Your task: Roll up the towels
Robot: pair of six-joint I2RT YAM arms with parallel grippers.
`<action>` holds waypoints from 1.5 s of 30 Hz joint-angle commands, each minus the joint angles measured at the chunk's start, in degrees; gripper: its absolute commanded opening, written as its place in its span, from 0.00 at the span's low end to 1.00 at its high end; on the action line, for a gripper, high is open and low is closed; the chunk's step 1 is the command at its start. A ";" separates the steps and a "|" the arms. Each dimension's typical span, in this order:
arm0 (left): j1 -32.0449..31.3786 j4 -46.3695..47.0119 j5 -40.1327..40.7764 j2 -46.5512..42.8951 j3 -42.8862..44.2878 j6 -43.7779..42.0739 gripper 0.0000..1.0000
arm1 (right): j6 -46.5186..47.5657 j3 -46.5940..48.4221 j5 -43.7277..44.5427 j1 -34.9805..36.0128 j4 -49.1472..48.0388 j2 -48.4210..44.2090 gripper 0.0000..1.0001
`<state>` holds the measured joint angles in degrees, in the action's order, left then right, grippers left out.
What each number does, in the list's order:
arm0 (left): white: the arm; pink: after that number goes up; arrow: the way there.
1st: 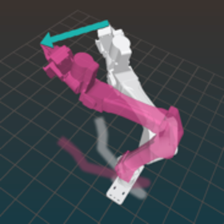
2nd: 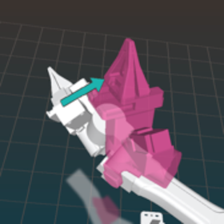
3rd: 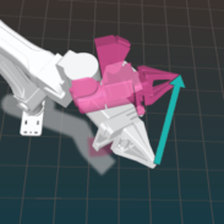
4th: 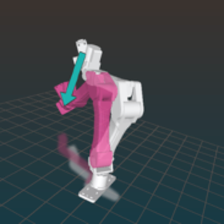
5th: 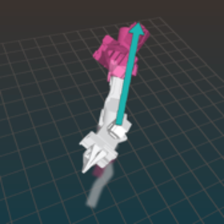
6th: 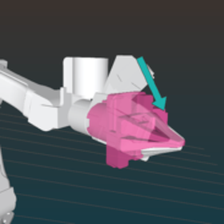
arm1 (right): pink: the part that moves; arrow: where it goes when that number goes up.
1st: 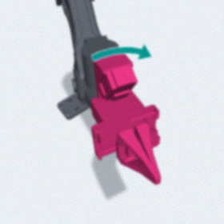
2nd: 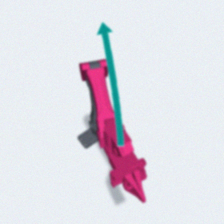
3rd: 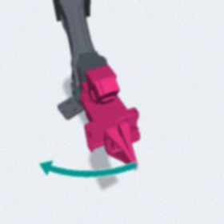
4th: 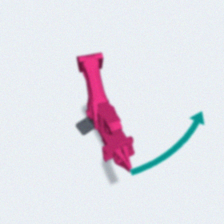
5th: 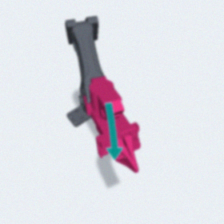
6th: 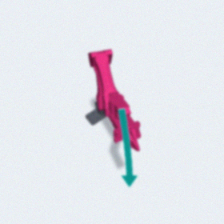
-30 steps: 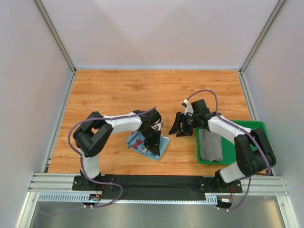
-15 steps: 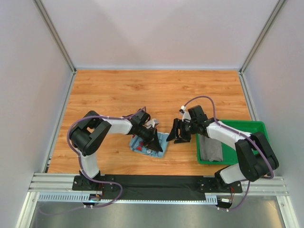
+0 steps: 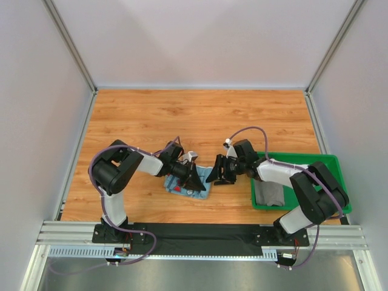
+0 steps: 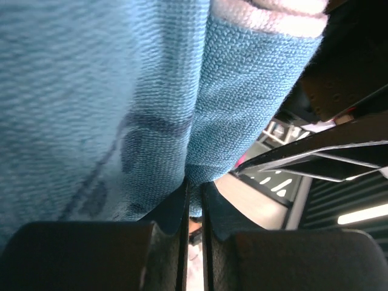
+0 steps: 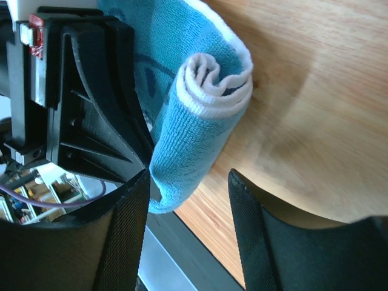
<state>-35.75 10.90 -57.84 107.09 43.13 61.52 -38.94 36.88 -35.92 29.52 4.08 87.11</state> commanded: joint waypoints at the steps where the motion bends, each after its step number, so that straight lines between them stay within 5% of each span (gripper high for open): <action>1: 1.47 10.54 -3.76 1.54 -2.26 4.75 0.03 | -5.51 -3.21 2.17 0.63 -13.00 -0.71 0.55; 9: 3.75 21.80 -7.10 5.93 -6.13 12.05 0.03 | -12.82 -13.84 3.93 0.72 -35.42 -0.28 0.57; 21: 4.63 17.41 -7.46 6.38 -6.04 9.76 0.03 | -19.24 -15.53 1.56 0.72 -54.08 11.41 0.53; 30: 4.63 17.67 -7.37 6.12 -6.04 10.20 0.03 | -20.65 -15.35 1.65 0.72 -58.83 14.31 0.34; 33: 4.63 17.49 -7.02 5.41 -6.31 9.85 0.04 | -20.83 -15.17 1.21 0.72 -58.74 14.23 0.20; 36: 4.63 10.05 -5.18 3.66 -5.52 5.21 0.09 | -20.57 -14.83 1.03 0.72 -57.26 13.26 0.05; 37: 4.63 1.23 -2.91 3.05 -3.78 -0.38 0.12 | -20.39 -14.65 1.12 0.80 -56.29 12.83 0.00; 40: 4.63 -17.32 3.15 0.93 1.40 -8.93 0.21 | -18.37 -13.60 2.52 1.76 -50.76 11.07 0.00; 45: 4.55 -30.12 12.46 -3.99 6.68 -15.72 0.30 | -15.21 -11.84 6.82 3.79 -38.46 6.16 0.00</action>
<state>-31.38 -2.26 -54.68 106.91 46.30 53.56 -58.11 23.00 -32.99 32.08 -41.60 97.65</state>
